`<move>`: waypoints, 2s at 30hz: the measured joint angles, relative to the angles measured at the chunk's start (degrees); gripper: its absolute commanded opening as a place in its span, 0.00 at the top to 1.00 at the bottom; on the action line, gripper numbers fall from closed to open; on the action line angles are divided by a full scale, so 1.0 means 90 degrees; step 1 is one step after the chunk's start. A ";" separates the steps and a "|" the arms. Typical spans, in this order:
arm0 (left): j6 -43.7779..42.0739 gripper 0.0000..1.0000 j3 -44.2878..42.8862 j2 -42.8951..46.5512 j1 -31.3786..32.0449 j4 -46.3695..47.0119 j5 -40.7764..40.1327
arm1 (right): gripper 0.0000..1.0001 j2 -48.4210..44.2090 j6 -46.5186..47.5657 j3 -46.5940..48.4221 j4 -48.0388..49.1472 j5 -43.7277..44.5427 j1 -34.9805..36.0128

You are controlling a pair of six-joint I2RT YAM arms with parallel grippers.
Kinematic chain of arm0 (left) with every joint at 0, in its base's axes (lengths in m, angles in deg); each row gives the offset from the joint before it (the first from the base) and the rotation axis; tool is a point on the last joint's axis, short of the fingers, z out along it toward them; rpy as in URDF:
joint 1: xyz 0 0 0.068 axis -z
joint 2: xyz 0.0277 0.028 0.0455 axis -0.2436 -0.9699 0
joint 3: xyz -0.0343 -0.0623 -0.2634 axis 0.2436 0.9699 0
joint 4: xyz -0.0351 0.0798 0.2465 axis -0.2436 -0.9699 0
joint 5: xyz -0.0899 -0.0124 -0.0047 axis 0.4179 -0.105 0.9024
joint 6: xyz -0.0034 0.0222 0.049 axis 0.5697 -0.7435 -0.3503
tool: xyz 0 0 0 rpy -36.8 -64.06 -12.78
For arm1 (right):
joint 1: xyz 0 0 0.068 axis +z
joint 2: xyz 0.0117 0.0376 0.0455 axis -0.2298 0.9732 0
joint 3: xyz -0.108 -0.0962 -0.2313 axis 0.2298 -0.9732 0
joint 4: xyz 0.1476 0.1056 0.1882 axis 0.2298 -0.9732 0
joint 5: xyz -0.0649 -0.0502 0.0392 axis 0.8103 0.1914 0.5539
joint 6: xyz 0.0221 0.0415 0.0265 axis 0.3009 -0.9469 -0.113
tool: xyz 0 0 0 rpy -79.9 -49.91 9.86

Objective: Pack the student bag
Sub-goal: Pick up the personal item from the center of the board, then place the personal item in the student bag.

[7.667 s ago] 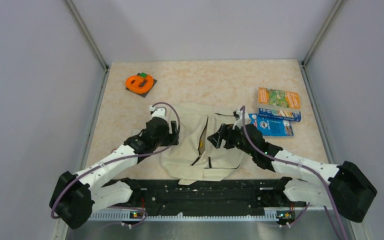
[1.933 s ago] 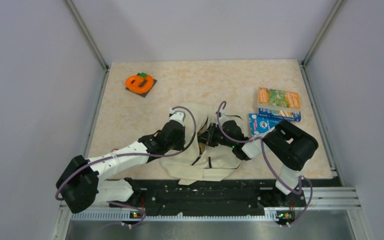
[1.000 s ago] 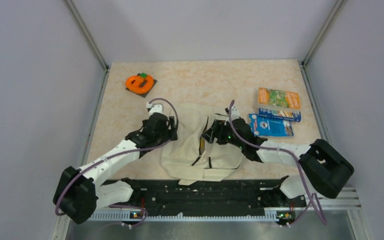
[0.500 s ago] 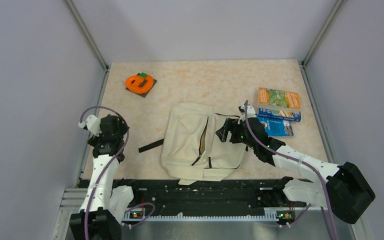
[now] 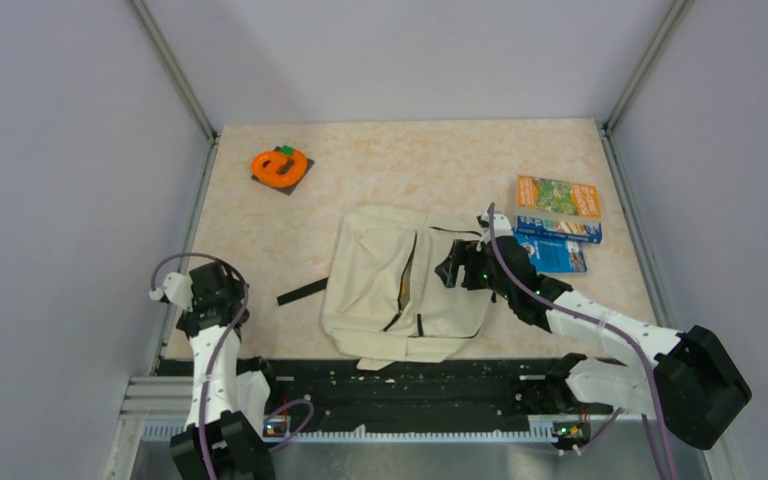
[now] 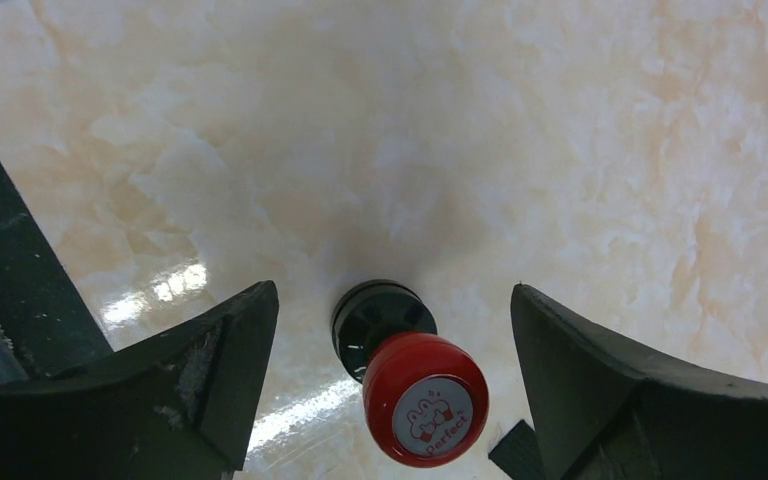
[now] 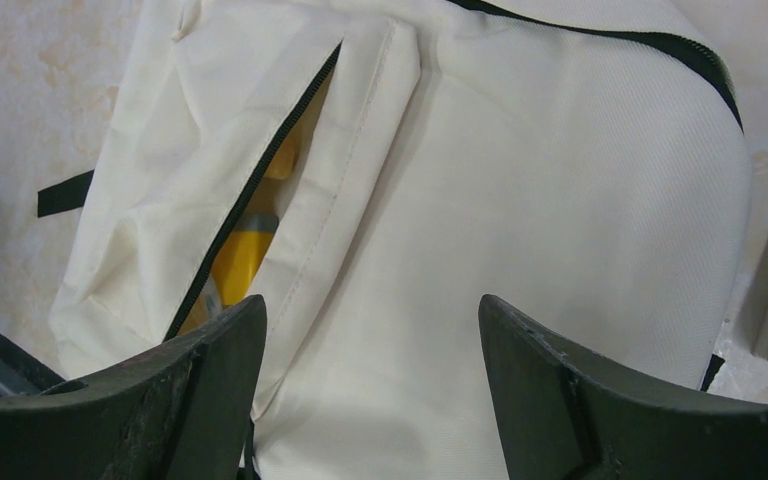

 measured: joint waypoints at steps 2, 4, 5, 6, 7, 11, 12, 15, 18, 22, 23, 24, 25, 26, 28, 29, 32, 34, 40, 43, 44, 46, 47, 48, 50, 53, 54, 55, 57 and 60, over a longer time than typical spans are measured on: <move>0.0017 0.15 0.0078 0.0034 -0.0002 0.0075 0.0170 | 0.25 0.0000 -0.0012 0.0000 0.0015 -0.0024 0.0000; 0.0039 0.21 0.0126 0.0044 -0.0005 0.0134 0.0304 | 0.26 0.0000 -0.0049 0.0000 0.0015 -0.0039 0.0000; 0.0066 0.25 0.0141 0.0041 -0.0007 0.0155 0.0364 | 0.26 0.0000 -0.0051 0.0000 0.0017 -0.0046 0.0000; 0.0075 0.27 0.0153 0.0039 -0.0007 0.0182 0.0413 | 0.26 0.0000 -0.0053 0.0000 0.0019 -0.0058 0.0000; 0.0097 0.30 0.0168 0.0032 -0.0007 0.0219 0.0469 | 0.26 0.0000 -0.0056 0.0000 0.0019 -0.0061 0.0000; 0.0170 0.40 0.0226 0.0017 -0.0007 0.0335 0.0670 | 0.26 0.0002 -0.0058 0.0000 0.0024 -0.0061 0.0000; 0.0182 0.41 0.0236 0.0017 -0.0007 0.0345 0.0695 | 0.27 0.0000 -0.0058 0.0000 0.0027 -0.0058 0.0000; 0.0231 0.49 0.0253 0.0034 -0.0007 0.0355 0.0760 | 0.27 0.0000 -0.0058 0.0000 0.0034 -0.0058 0.0000; 0.0274 0.62 0.0253 0.0136 -0.0012 0.0369 0.0794 | 0.27 0.0000 -0.0056 0.0000 0.0039 -0.0061 0.0000; 0.0279 0.77 0.0262 0.0381 -0.0017 0.0369 0.0903 | 0.27 -0.0005 -0.0058 -0.0002 0.0036 -0.0061 0.0000; 0.0279 0.79 0.0262 0.0437 -0.0017 0.0367 0.0942 | 0.27 -0.0019 -0.0058 -0.0002 0.0034 -0.0061 0.0000; 0.0270 0.80 0.0262 0.0500 -0.0017 0.0367 0.0996 | 0.27 -0.0036 -0.0058 -0.0002 0.0032 -0.0061 0.0000; 0.0253 0.80 0.0262 0.0551 -0.0017 0.0369 0.1047 | 0.27 -0.0075 -0.0061 -0.0002 0.0024 -0.0068 0.0000; 0.0211 0.79 0.0262 0.0605 -0.0019 0.0367 0.1134 | 0.27 -0.0121 -0.0063 -0.0002 0.0012 -0.0073 0.0000; 0.0075 0.79 0.0257 0.0680 -0.0019 0.0362 0.1343 | 0.28 -0.0267 -0.0056 -0.0002 0.0005 -0.0121 0.0000; -0.0034 0.79 0.0245 0.0719 -0.0019 0.0359 0.1525 | 0.28 -0.0369 -0.0049 -0.0002 0.0005 -0.0172 0.0000; -0.0379 0.80 0.0117 0.0801 -0.0017 0.0362 0.2341 | 0.28 -0.0721 0.0056 0.0002 -0.0002 -0.0413 0.0000; -0.0614 0.80 -0.0051 0.0823 -0.0017 0.0359 0.2936 | 0.27 -0.0942 0.0228 0.0083 -0.0112 -0.0712 0.0000; -0.1224 0.79 -0.0882 0.0716 0.0284 0.0284 0.4760 | 0.27 -0.1209 0.0862 0.0617 -0.0240 -0.2064 0.0017; -0.1311 0.78 -0.1297 0.0420 0.1205 0.0277 0.5238 | 0.27 -0.1192 0.1137 0.0670 -0.0187 -0.2601 0.0192; -0.1336 0.78 -0.1464 0.0257 0.1739 0.0279 0.5304 | 0.27 -0.1161 0.1222 0.0670 -0.0175 -0.2722 0.0311; -0.1370 0.78 -0.1756 -0.0112 0.2718 0.0313 0.5457 | 0.27 -0.1071 0.1372 0.0665 -0.0095 -0.2871 0.0602; -0.1375 0.78 -0.1889 -0.0313 0.3177 0.0335 0.5530 | 0.27 -0.1022 0.1462 0.0653 -0.0034 -0.2924 0.0782; -0.1377 0.78 -0.1989 -0.0498 0.3548 0.0367 0.5605 | 0.27 -0.0998 0.1552 0.0636 0.0051 -0.2968 0.0942; -0.1370 0.78 -0.2096 -0.0794 0.4126 0.0432 0.5690 | 0.26 -0.0996 0.1746 0.0559 0.0274 -0.3033 0.1175; -0.1350 0.78 -0.2127 -0.1134 0.4777 0.0614 0.5884 | 0.25 -0.1042 0.1982 0.0294 0.0775 -0.3111 0.1326; -0.1338 0.78 -0.2127 -0.1277 0.5015 0.0719 0.6003 | 0.25 -0.1064 0.2021 0.0221 0.0867 -0.3130 0.1336; -0.1333 0.78 -0.2130 -0.1394 0.5212 0.0792 0.6108 | 0.25 -0.1100 0.2081 0.0070 0.1022 -0.3189 0.1341; -0.1316 0.78 -0.2152 -0.1598 0.5561 0.0896 0.6283 | 0.25 -0.1115 0.2164 -0.0102 0.1263 -0.3300 0.1341; -0.1275 0.78 -0.2225 -0.1843 0.5965 0.1052 0.6506 | 0.25 -0.1110 0.2200 -0.0192 0.1467 -0.3449 0.1345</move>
